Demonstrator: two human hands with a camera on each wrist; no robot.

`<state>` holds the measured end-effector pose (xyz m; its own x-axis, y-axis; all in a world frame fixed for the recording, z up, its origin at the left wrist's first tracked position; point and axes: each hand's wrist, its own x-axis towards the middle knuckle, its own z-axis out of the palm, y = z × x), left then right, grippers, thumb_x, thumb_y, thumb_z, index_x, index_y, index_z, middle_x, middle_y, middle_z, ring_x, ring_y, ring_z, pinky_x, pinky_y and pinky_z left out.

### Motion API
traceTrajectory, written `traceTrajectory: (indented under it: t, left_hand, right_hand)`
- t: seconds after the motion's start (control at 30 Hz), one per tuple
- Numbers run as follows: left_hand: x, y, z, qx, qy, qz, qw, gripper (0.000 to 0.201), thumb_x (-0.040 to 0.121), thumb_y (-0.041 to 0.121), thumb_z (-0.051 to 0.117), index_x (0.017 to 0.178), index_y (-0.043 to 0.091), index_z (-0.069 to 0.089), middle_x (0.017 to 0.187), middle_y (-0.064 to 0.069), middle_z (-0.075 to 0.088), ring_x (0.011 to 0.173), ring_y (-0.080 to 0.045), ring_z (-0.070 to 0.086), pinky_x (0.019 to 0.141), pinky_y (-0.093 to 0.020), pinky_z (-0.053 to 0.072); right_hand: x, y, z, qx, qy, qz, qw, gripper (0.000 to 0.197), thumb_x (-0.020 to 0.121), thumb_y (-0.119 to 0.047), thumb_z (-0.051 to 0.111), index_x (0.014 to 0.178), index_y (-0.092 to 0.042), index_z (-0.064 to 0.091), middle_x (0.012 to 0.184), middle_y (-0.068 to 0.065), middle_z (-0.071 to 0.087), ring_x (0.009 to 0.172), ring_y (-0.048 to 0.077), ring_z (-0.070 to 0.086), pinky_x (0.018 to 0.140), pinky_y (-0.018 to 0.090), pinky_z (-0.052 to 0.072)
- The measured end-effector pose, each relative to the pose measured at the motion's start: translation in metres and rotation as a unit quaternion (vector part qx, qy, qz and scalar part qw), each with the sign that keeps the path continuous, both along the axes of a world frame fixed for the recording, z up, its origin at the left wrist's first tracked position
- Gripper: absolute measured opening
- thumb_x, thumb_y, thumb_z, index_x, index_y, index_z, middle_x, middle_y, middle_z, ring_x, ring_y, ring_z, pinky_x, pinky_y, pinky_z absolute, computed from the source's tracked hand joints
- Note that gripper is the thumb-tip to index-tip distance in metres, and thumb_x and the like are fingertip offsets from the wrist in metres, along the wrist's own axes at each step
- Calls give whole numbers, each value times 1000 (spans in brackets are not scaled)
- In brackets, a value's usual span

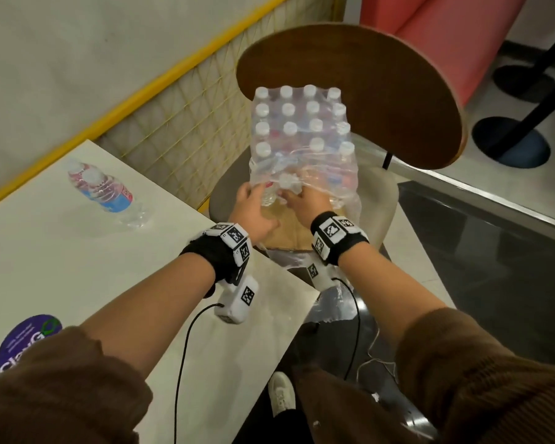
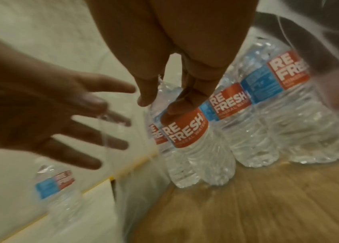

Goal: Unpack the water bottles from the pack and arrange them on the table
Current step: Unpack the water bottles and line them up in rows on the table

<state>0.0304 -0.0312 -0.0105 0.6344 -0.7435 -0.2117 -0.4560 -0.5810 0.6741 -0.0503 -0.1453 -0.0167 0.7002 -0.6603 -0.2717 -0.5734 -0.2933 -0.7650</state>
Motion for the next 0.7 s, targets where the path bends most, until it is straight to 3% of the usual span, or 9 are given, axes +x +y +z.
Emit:
traceTrajectory:
  t: [0.1,0.17,0.2,0.27,0.33,0.43,0.57,0.63,0.7]
  left_hand:
    - [-4,-9,-5,22,12,-11,1000,68,68,22,76,129,27,47,141,-4,28,117,-18,43,97,-18,30]
    - [-4,-12,-13,42,18,-23,999,61,54,32,76,111,36,55,127,-2,50,115,-21,51,103,-26,39]
    - [-4,-12,-16,44,31,-18,998,59,52,33,78,108,35,58,118,-1,59,110,-23,57,97,-30,46]
    - [-5,-8,-19,35,67,3,997,62,59,26,84,116,25,58,108,3,64,103,-19,61,90,-30,48]
    - [-6,-5,-21,37,69,22,997,67,66,21,83,125,20,53,110,5,61,104,-15,56,93,-27,44]
    - [-11,0,-16,37,62,18,997,61,67,18,81,123,16,55,115,-3,64,109,-22,59,94,-30,45]
    - [-13,10,-12,37,63,19,997,58,71,13,78,123,14,53,119,-6,63,110,-23,58,93,-27,44]
    - [-14,15,-10,33,79,22,996,58,70,13,79,122,15,53,116,-6,63,108,-23,60,93,-28,46]
    - [-16,17,-9,21,85,26,996,56,69,16,80,119,16,54,113,-8,64,104,-25,61,93,-34,50]
  right_hand:
    - [-10,16,-6,-6,-93,-2,996,34,87,-36,62,112,-13,62,92,3,69,74,19,63,71,35,53]
    - [-21,21,0,14,-105,34,994,39,87,-28,64,122,-12,58,102,-3,62,72,6,56,65,16,45]
    - [-25,19,1,35,-90,60,994,41,88,-22,63,127,-11,55,111,-2,60,79,5,56,69,12,44]
    - [-30,6,-4,42,-46,102,993,40,90,-11,56,130,-11,53,126,2,58,105,15,58,86,17,44]
    - [-27,-16,-10,-9,31,81,996,34,92,-14,49,125,-12,57,128,7,59,119,23,53,96,27,41]
    - [-17,-41,-11,-21,131,26,991,38,98,-29,41,129,-10,51,130,11,53,123,30,48,101,35,37]
    - [4,-53,-6,-183,76,-45,979,48,88,-44,43,128,-17,45,111,-2,56,109,19,55,94,33,43]
    - [9,-54,0,-242,147,29,959,52,92,-47,40,133,-16,43,123,0,56,118,22,52,103,38,40]
    - [7,-55,9,-264,232,104,930,38,98,-28,41,133,-13,48,136,3,51,128,23,46,108,37,36]
